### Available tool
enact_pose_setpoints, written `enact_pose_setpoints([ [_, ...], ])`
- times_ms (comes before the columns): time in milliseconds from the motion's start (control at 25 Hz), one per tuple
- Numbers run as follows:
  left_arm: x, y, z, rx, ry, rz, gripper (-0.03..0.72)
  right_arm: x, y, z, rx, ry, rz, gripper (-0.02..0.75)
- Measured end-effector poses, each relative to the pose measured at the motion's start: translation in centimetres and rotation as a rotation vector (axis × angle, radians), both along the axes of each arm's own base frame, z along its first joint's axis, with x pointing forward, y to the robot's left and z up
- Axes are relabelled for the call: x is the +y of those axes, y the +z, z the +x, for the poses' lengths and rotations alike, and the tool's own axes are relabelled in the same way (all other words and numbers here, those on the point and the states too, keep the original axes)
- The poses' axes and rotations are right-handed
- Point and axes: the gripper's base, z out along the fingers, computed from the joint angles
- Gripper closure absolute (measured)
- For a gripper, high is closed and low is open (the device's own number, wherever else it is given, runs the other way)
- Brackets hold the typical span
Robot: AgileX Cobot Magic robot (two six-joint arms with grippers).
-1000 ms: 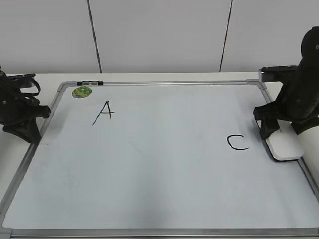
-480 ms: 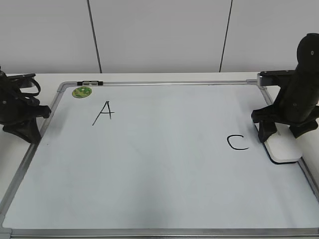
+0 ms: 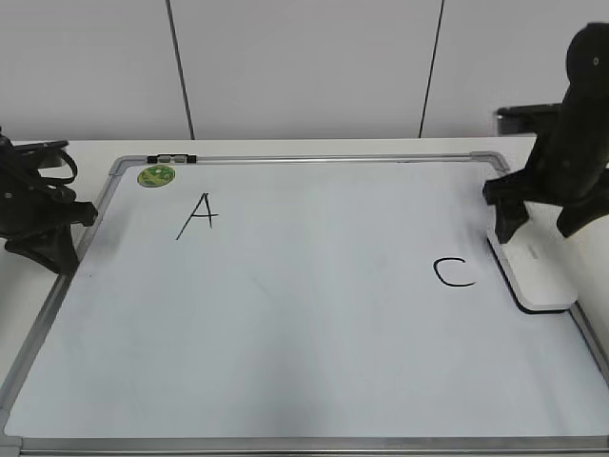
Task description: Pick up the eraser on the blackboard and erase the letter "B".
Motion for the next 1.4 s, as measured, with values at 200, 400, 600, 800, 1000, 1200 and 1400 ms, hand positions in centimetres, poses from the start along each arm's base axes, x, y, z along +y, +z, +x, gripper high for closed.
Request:
enact_pose_setpoints([
  [200, 0.0, 0.2, 0.4, -0.027, -0.002, 0.001, 0.471, 0.2, 5.3, 1.2, -0.11, 0.022, 0.02, 0.108],
  [400, -0.1, 2.5, 2.1, -0.05, -0.016, -0.012, 0.237, 0.4, 9.4, 1.4, -0.168, 0.045, 0.033, 0.133],
  [600, -0.3, 7.2, 3.5, -0.044, -0.053, -0.031, 0.153, 0.6, 14.2, 0.5, -0.208, 0.077, 0.057, 0.144],
  [800, -0.6, 10.8, 3.7, -0.099, -0.071, -0.036, 0.146, 0.4, 18.6, -1.6, -0.299, 0.092, 0.056, 0.144],
  [1000, -1.8, 17.6, 1.2, -0.246, -0.103, -0.033, 0.146, 0.2, 22.3, -4.3, -0.391, 0.108, 0.054, 0.146],
  [1200, -2.3, 24.3, -2.6, -0.388, -0.087, -0.018, 0.146, -0.1, 26.2, -7.9, -0.501, 0.118, 0.054, 0.147],
  [1400, -2.4, 29.6, -7.6, -0.523, -0.064, -0.019, 0.154, -0.4, 30.2, -12.4, -0.632, 0.121, 0.055, 0.148],
])
